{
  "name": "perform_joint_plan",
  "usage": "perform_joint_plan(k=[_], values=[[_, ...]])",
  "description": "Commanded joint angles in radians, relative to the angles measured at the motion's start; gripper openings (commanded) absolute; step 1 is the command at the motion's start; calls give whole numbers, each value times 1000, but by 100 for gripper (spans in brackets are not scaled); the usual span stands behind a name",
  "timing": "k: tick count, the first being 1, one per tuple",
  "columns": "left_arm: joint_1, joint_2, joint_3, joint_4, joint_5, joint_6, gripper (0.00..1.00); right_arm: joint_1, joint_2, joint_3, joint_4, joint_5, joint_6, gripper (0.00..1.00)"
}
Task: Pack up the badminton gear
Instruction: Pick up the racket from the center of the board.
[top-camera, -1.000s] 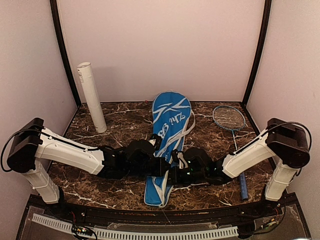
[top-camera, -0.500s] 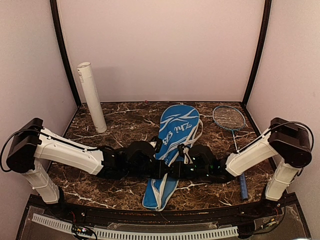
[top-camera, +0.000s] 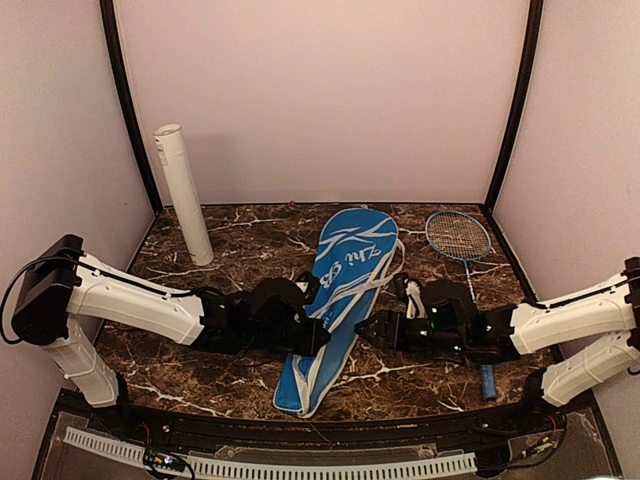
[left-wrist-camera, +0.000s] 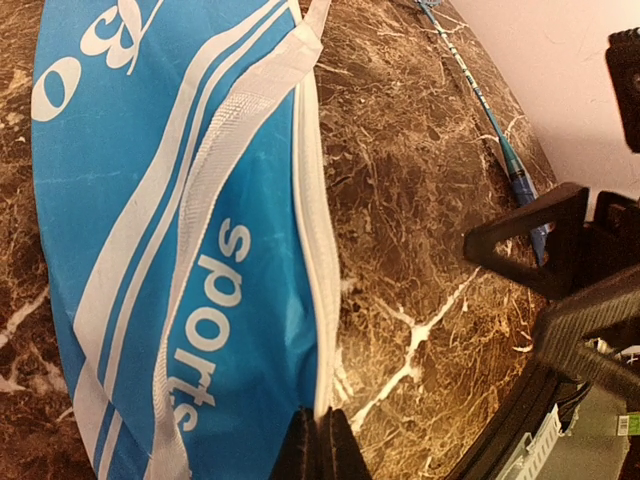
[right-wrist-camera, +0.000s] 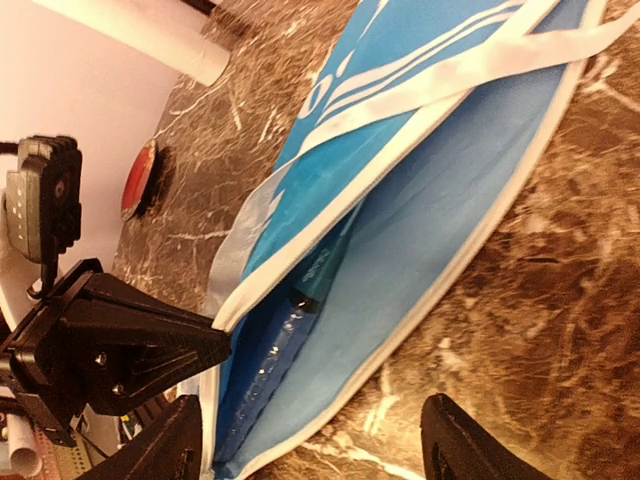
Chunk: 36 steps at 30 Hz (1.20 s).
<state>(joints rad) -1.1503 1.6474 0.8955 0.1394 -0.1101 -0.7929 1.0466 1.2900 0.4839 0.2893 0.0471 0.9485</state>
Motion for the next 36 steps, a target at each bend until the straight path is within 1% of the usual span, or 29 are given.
perform_joint_plan(k=[1, 6, 9, 12, 16, 19, 22, 29, 33, 36], values=[[12, -54, -21, -32, -18, 29, 0, -68, -131, 1, -268, 134, -69, 78], [15, -52, -24, -29, -15, 31, 0, -233, -247, -5, -434, 144, -123, 80], [15, -52, -27, -26, -12, 30, 0, -366, -272, -20, -504, 105, -154, 81], [15, -54, -31, -26, -11, 30, 0, -482, -275, -39, -539, 53, -173, 80], [15, -58, -35, -24, -12, 31, 0, -589, -260, -60, -544, 18, -194, 79], [15, -58, -36, -20, -11, 31, 0, -641, -221, -62, -526, 6, -212, 77], [15, -59, -36, -18, -7, 31, 0, -654, -176, -37, -531, 38, -229, 73], [15, -67, -49, -14, -10, 27, 0, -687, -157, 39, -581, 116, -298, 72], [15, -65, -52, -4, -7, 23, 0, -746, -159, 57, -586, 129, -327, 71], [15, -59, -49, 1, -2, 24, 0, -815, -135, 52, -565, 97, -340, 70]])
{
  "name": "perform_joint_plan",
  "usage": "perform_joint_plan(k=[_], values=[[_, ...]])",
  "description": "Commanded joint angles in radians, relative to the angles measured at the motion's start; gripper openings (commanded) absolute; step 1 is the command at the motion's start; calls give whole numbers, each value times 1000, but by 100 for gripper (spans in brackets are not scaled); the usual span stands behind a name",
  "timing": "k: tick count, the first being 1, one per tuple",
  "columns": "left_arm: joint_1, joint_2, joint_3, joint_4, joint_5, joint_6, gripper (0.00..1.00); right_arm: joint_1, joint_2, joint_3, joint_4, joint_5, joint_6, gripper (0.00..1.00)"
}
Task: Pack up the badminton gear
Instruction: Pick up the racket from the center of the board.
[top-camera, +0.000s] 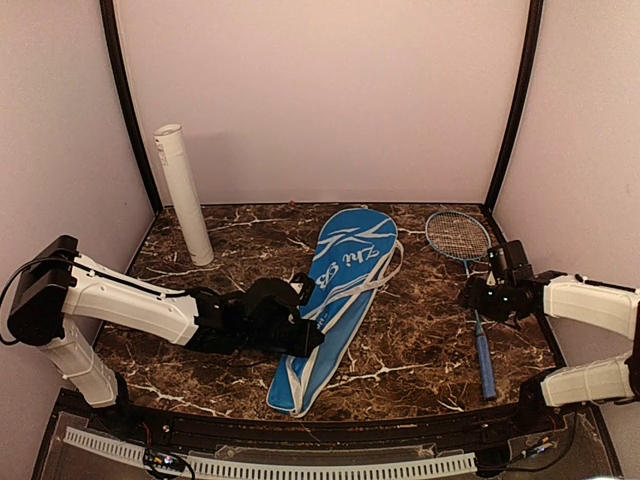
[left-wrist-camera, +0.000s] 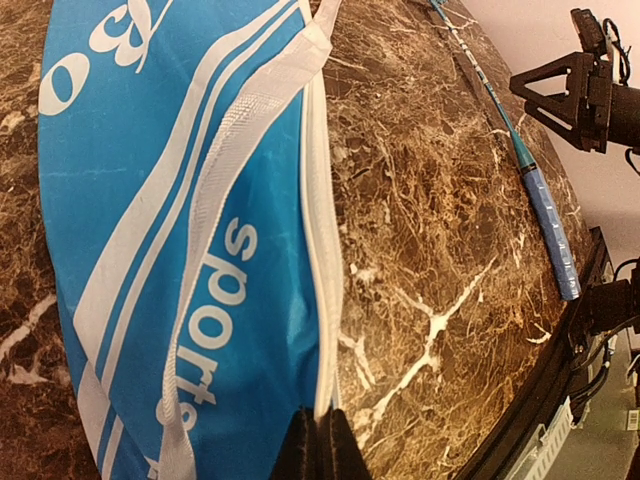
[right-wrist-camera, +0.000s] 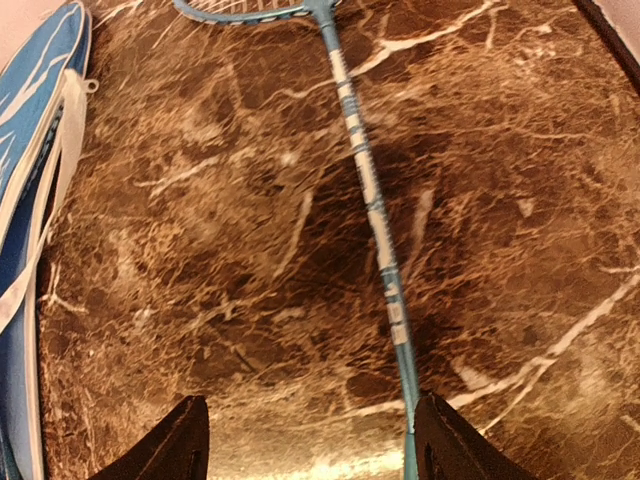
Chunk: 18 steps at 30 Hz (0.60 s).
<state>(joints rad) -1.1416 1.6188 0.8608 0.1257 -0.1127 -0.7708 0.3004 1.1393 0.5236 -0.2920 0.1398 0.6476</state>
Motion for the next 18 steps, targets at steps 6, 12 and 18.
perform_joint_plan(k=[6, 12, 18], values=[[7, -25, -9, 17, 7, 4, 0, -151, 102, 4, 97, -82, -59, 64], [7, -21, -10, 20, 11, 2, 0, -164, 201, 27, 143, -142, -91, 50], [8, -13, -7, 29, 17, 1, 0, -161, 250, 30, 172, -203, -112, 38]])
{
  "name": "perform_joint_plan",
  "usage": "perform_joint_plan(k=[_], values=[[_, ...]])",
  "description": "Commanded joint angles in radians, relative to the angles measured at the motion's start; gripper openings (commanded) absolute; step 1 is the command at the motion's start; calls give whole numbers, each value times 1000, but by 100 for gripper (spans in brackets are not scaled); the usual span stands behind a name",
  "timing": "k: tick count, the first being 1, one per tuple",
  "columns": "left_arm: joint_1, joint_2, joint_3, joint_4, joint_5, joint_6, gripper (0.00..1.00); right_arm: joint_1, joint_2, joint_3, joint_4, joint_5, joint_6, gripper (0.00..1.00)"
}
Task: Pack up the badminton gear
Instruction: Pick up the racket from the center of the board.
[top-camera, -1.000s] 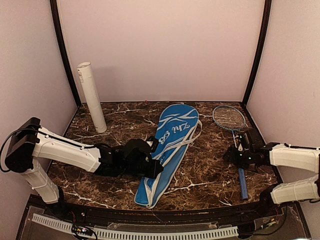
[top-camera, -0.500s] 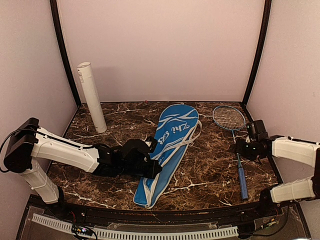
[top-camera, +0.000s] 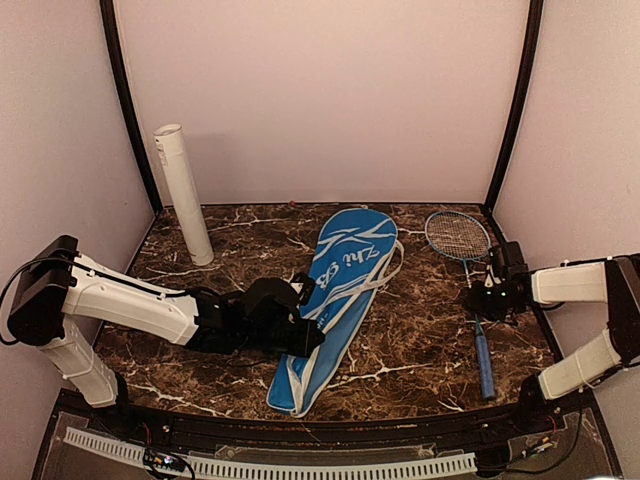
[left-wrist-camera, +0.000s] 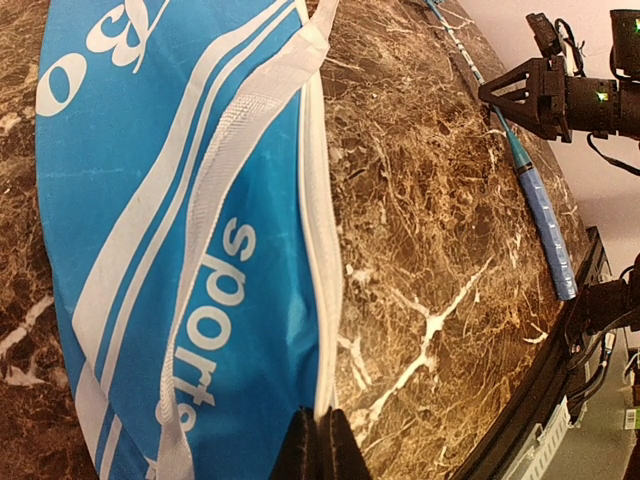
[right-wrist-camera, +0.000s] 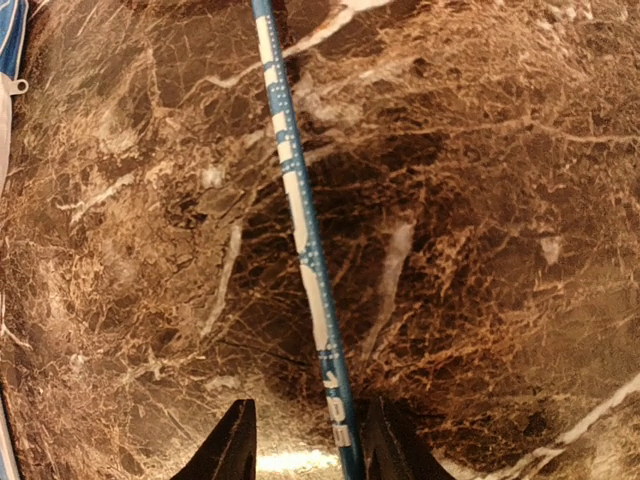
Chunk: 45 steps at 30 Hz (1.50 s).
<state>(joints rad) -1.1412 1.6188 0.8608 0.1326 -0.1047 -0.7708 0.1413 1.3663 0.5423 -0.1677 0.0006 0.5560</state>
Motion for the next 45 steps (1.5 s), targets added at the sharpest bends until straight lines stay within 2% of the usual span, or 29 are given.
perform_joint_plan(k=[1, 8, 20, 24, 29, 33, 41, 45], values=[[8, -10, -5, 24, 10, 1, 0, 0, 31, 10, 55, -76, -21, 37], [8, 2, 9, 21, 21, 4, 0, 22, 52, -5, 71, -78, -21, 31], [8, 0, 10, 25, 19, 1, 0, 77, 106, 32, 9, 61, -38, 25], [8, 2, 12, 27, 21, 1, 0, 105, 126, 44, 15, 62, -27, 19], [8, 1, 12, 26, 22, 0, 0, 118, 132, 49, 20, 46, -22, 7], [8, 2, 12, 26, 21, 1, 0, 127, 107, 31, 43, -3, -22, 0], [8, 1, 16, 31, 13, 6, 0, 161, 14, -4, 14, -58, 8, 0], [15, 0, 23, 50, 11, 10, 0, 229, -93, -46, -16, -53, 63, 0]])
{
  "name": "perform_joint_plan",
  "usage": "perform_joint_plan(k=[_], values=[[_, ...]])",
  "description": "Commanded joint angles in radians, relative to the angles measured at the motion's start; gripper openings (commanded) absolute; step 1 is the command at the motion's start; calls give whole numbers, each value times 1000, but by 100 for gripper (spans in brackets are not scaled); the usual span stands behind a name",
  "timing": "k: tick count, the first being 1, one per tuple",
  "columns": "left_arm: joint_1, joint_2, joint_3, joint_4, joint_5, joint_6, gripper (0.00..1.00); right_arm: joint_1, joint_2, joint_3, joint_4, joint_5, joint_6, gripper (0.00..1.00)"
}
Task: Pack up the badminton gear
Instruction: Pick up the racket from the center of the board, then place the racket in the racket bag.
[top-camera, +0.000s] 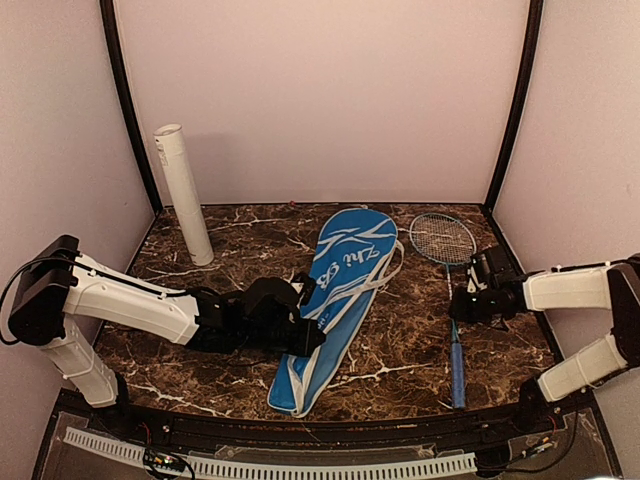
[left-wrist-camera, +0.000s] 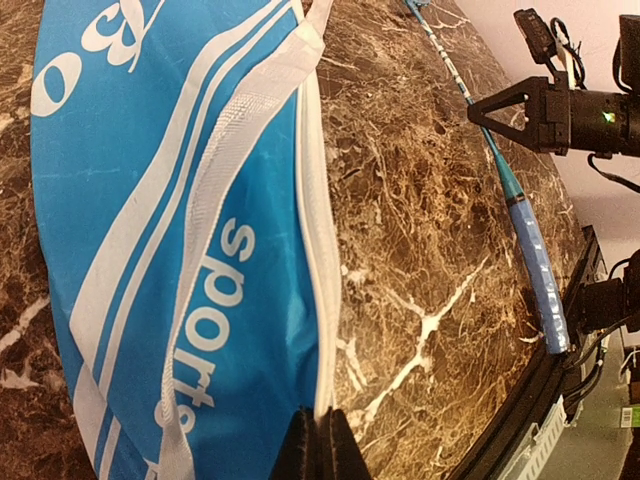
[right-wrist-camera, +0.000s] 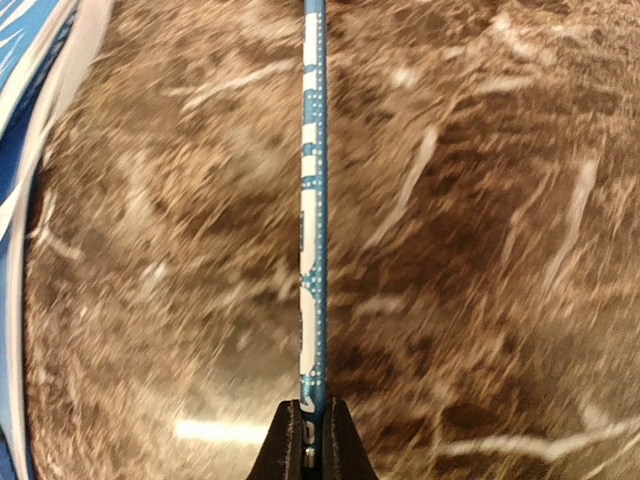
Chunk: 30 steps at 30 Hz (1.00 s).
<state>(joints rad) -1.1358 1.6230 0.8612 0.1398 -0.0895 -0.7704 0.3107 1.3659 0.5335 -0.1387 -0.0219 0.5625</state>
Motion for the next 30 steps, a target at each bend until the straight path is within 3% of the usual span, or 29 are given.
perform_joint_plan(k=[1, 11, 23, 30], values=[[13, -4, 22, 48, -2, 11, 0, 80, -117, -54, -49, -31, 76, 0], [83, 1, 45, 64, 10, 62, 0, 380, -321, -105, -75, 16, 231, 0], [177, -14, 56, 47, 1, 101, 0, 713, -688, -220, -171, 37, 364, 0], [252, -56, 52, 33, -9, 119, 0, 876, -772, -218, -277, 100, 393, 0]])
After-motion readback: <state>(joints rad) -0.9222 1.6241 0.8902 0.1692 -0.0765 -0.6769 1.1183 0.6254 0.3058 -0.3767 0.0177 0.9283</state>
